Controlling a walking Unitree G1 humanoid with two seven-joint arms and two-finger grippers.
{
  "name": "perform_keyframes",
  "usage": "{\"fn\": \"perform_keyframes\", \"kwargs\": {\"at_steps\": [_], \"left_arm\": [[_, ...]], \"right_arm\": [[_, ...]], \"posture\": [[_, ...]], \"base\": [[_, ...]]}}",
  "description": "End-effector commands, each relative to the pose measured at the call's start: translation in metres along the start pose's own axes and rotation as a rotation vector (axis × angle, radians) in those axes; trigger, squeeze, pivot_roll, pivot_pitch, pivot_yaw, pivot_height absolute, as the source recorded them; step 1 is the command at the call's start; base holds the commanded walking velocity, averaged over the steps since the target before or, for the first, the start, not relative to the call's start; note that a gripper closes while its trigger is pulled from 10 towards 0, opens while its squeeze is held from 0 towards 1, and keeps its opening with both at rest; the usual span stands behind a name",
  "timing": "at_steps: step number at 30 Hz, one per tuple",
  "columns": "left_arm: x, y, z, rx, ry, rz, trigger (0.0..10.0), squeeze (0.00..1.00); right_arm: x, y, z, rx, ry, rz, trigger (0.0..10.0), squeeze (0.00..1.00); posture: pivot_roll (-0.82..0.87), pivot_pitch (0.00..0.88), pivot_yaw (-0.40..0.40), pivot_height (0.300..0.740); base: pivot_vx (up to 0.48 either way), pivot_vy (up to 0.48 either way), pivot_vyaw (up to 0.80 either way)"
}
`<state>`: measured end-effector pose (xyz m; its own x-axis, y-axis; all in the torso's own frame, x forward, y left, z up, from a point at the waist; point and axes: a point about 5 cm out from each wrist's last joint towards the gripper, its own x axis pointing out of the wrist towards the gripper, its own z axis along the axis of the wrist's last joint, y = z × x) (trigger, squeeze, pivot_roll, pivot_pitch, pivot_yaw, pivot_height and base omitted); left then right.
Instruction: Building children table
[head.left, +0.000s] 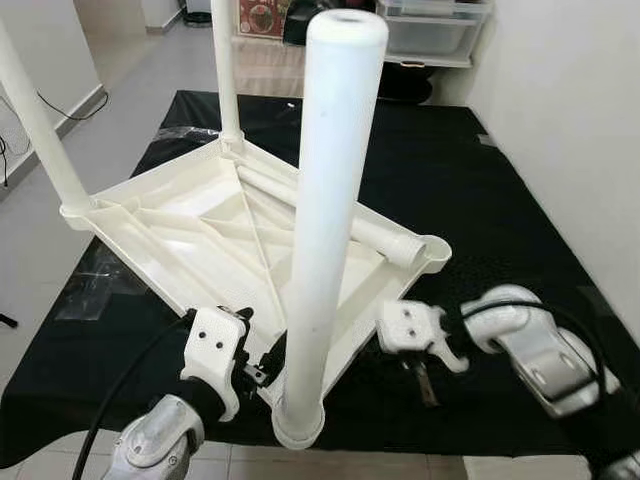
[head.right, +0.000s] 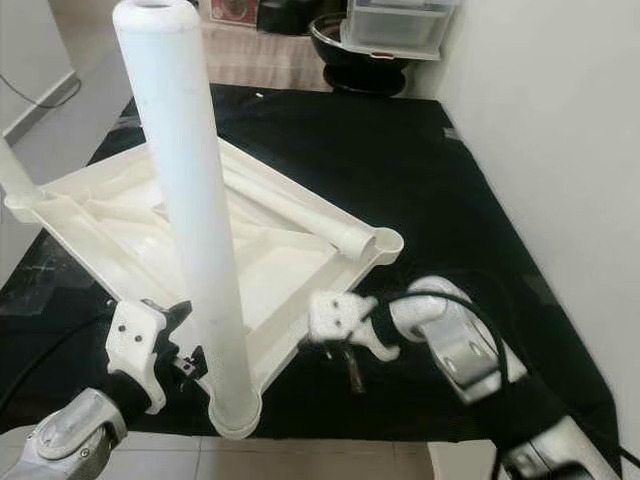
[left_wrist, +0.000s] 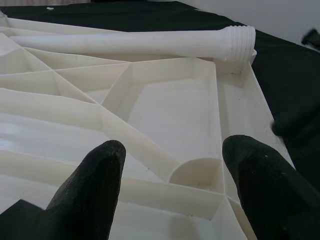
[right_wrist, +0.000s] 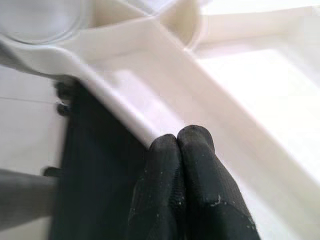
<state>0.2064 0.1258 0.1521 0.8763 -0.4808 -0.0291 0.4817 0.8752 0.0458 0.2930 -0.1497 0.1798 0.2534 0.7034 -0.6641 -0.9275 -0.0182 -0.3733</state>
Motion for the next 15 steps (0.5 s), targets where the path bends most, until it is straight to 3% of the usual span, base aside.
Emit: {"fn": "perform_keyframes", "kwargs": {"at_steps": [1, 3, 7, 10, 15], "left_arm": [[-0.001, 0.0, -0.002, 0.002, 0.007, -0.001, 10.0, 0.0], [-0.002, -0.001, -0.001, 0.002, 0.008, -0.012, 10.0, 0.0], [-0.004, -0.005, -0.002, -0.008, 0.015, -0.049, 10.0, 0.0], [-0.006, -0.009, -0.001, -0.021, 0.018, -0.08, 10.0, 0.0], [-0.014, -0.019, -0.003, -0.046, 0.038, -0.126, 10.0, 0.0]], "right_arm": [[-0.006, -0.012, -0.005, -0.052, 0.057, -0.035, 10.0, 1.0], [-0.021, -0.039, -0.01, -0.187, 0.204, -0.086, 10.0, 1.0], [-0.032, -0.057, -0.004, -0.252, 0.243, -0.07, 10.0, 1.0], [-0.034, -0.062, 0.002, -0.289, 0.254, -0.036, 10.0, 1.0], [-0.018, -0.068, 0.004, -0.43, 0.362, 0.154, 10.0, 1.0]], "posture": [[0.02, 0.095, -0.093, 0.74], [0.02, 0.099, -0.094, 0.74], [0.03, 0.103, -0.097, 0.74], [0.03, 0.105, -0.099, 0.74], [0.04, 0.114, -0.108, 0.74]], "base": [[0.0, 0.0, 0.0], [0.0, 0.0, 0.0], [0.0, 0.0, 0.0], [0.0, 0.0, 0.0], [0.0, 0.0, 0.0]]}}
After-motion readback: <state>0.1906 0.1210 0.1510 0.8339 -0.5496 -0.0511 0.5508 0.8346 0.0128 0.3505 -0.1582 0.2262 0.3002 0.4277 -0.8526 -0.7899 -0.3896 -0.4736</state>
